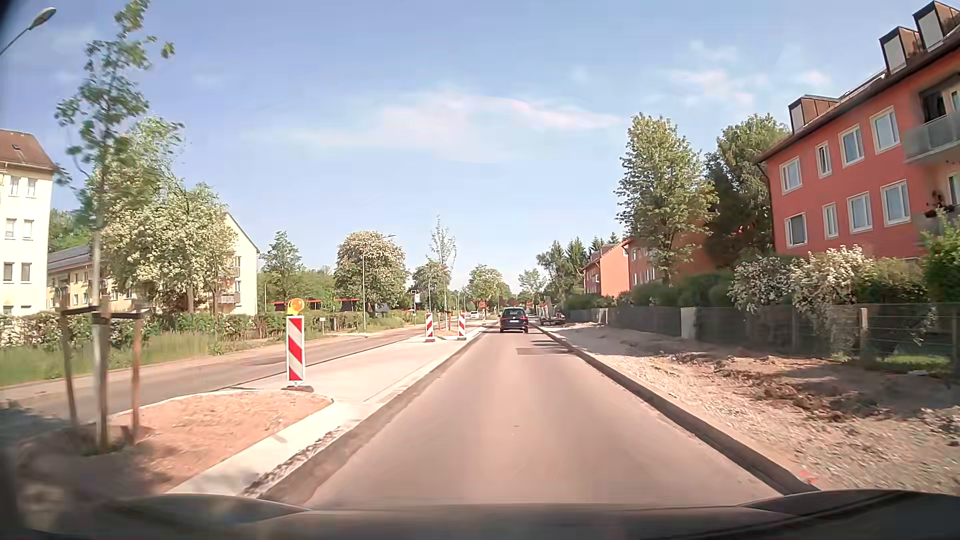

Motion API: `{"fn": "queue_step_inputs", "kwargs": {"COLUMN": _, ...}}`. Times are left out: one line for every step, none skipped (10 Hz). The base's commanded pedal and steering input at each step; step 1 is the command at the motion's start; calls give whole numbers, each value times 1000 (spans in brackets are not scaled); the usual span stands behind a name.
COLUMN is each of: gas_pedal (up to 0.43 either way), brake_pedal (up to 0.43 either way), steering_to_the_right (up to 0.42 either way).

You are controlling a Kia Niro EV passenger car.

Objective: Follow the waypoints while adhering to traffic rules and regulations

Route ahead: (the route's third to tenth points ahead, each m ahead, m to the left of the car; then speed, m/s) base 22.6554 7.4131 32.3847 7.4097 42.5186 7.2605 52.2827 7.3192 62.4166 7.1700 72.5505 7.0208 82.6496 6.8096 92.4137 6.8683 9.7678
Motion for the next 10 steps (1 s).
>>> {"fn": "queue_step_inputs", "kwargs": {"gas_pedal": 98, "brake_pedal": 0, "steering_to_the_right": -1}}
{"fn": "queue_step_inputs", "kwargs": {"gas_pedal": 98, "brake_pedal": 0, "steering_to_the_right": -1}}
{"fn": "queue_step_inputs", "kwargs": {"gas_pedal": 98, "brake_pedal": 0, "steering_to_the_right": -1}}
{"fn": "queue_step_inputs", "kwargs": {"gas_pedal": 98, "brake_pedal": 0, "steering_to_the_right": -1}}
{"fn": "queue_step_inputs", "kwargs": {"gas_pedal": 98, "brake_pedal": 0, "steering_to_the_right": -1}}
{"fn": "queue_step_inputs", "kwargs": {"gas_pedal": 98, "brake_pedal": 0, "steering_to_the_right": -1}}
{"fn": "queue_step_inputs", "kwargs": {"gas_pedal": 98, "brake_pedal": 0, "steering_to_the_right": 0}}
{"fn": "queue_step_inputs", "kwargs": {"gas_pedal": 98, "brake_pedal": 0, "steering_to_the_right": 0}}
{"fn": "queue_step_inputs", "kwargs": {"gas_pedal": 98, "brake_pedal": 0, "steering_to_the_right": 0}}
{"fn": "queue_step_inputs", "kwargs": {"gas_pedal": 98, "brake_pedal": 0, "steering_to_the_right": 0}}
